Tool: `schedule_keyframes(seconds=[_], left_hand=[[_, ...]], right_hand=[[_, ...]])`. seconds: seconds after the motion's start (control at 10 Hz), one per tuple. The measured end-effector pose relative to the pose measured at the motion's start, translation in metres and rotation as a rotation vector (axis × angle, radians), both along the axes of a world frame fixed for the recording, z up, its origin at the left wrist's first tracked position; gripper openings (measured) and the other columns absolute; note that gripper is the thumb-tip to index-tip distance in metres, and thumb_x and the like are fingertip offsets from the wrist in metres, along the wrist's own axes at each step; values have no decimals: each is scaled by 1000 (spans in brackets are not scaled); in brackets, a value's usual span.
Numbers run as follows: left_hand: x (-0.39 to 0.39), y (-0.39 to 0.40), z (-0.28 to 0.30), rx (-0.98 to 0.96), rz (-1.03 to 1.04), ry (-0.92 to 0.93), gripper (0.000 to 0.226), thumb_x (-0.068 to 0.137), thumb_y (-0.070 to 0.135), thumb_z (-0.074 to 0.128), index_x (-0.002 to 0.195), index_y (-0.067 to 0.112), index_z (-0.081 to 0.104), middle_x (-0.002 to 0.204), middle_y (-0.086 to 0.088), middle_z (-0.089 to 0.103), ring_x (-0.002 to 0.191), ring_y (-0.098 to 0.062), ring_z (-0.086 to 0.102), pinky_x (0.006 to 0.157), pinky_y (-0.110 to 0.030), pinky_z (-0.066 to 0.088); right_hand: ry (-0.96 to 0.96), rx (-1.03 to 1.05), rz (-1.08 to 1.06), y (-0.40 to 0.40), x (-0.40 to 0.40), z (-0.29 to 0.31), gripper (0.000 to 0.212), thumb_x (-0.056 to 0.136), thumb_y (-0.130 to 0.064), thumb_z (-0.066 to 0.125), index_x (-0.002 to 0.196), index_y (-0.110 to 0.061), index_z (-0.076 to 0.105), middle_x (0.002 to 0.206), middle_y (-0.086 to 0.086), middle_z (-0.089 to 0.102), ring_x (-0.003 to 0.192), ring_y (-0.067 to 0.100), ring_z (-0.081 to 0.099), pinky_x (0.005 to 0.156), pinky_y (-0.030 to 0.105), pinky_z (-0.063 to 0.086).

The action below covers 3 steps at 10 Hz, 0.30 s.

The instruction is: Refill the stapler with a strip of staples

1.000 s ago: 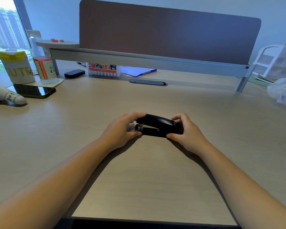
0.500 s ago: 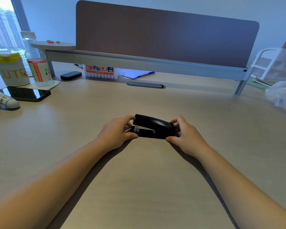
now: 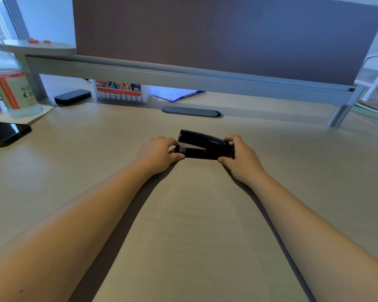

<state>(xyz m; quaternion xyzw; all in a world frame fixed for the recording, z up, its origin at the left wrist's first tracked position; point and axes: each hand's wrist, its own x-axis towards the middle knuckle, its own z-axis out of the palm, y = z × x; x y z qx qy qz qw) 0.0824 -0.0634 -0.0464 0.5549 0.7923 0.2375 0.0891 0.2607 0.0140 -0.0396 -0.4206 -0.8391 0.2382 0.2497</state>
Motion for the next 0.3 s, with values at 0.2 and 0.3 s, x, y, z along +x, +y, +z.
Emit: schedule_keyframes(seconds=[0.2, 0.3], left_hand=[[-14, 35, 1, -2, 31, -11, 38, 82, 33, 53, 116, 15, 52, 121, -16, 58, 108, -32, 51, 94, -46, 44], [-15, 40, -1, 16, 47, 17, 45, 83, 34, 53, 123, 14, 46, 127, -17, 54, 112, -33, 50, 96, -46, 43]], right_hand=[[-20, 4, -24, 33, -23, 0, 43, 82, -13, 58, 120, -12, 38, 123, 18, 54, 109, 33, 51, 90, 42, 43], [22, -2, -47, 38, -24, -2, 54, 82, -13, 58, 129, -12, 30, 132, 18, 48, 118, 33, 47, 97, 43, 40]])
